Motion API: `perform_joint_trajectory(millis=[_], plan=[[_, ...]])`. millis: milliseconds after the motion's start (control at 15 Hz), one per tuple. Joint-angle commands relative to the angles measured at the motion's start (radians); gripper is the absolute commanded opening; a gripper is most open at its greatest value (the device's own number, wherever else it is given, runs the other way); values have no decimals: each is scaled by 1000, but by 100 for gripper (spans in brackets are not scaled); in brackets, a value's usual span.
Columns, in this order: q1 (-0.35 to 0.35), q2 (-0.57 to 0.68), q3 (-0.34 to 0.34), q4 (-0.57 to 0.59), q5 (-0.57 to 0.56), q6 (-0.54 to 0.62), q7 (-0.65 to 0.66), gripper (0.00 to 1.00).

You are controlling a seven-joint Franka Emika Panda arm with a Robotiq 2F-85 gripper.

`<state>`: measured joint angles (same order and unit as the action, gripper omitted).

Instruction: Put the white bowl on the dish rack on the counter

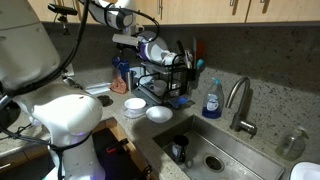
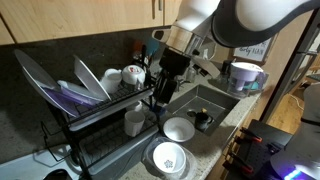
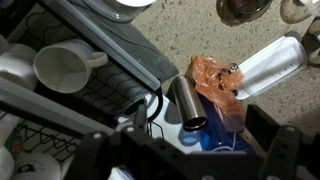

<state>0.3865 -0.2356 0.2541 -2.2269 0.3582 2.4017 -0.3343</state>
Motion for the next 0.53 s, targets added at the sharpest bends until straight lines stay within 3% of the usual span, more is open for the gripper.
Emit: perform_joint_trajectory(millis=[0,467], plan=[[16,61,13,51,8,118,-15,100],[32,148,44,78,5,433,27,100]])
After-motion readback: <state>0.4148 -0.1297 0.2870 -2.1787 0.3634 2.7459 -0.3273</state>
